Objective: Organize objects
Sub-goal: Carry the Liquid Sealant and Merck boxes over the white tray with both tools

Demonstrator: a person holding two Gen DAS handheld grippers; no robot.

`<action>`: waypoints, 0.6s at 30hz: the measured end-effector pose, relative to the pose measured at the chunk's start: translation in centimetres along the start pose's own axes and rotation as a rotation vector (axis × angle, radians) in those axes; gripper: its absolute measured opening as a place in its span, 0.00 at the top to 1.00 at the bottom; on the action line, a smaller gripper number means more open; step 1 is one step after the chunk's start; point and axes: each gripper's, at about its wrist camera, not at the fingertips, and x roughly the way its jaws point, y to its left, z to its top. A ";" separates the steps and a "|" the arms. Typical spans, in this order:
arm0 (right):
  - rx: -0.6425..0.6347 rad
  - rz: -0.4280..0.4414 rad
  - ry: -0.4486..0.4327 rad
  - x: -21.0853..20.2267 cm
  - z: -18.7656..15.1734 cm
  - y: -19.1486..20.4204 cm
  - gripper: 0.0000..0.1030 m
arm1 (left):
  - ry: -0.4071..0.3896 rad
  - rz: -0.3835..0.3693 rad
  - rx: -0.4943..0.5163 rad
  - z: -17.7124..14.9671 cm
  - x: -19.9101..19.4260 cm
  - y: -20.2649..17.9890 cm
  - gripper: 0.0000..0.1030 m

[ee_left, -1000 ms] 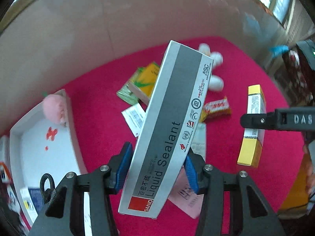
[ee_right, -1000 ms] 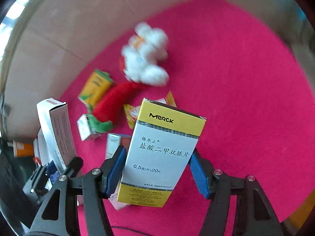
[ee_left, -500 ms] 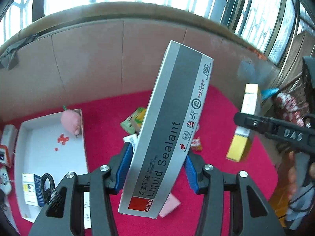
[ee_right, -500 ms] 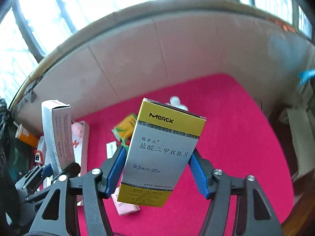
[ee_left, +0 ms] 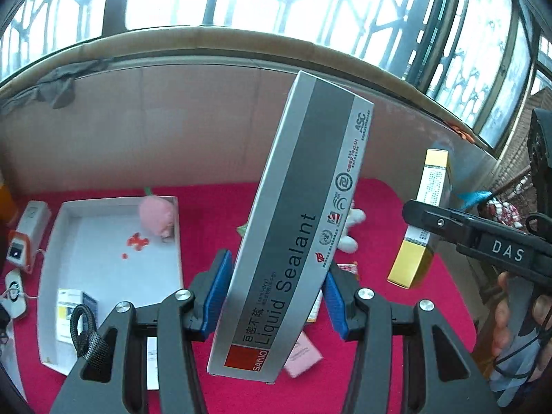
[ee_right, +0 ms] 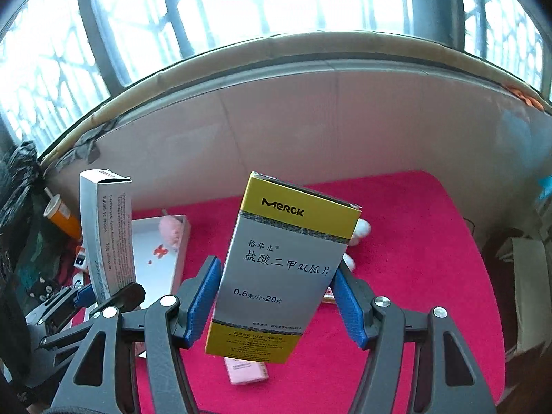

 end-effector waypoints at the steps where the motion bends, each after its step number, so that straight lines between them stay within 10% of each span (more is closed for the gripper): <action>1: -0.014 0.009 -0.001 0.2 0.3 0.5 0.34 | -0.005 0.007 -0.007 0.0 -0.3 0.4 0.52; 18: -0.176 0.095 0.023 2.1 1.0 7.8 0.34 | -0.056 0.116 -0.136 -0.8 -3.5 7.8 0.52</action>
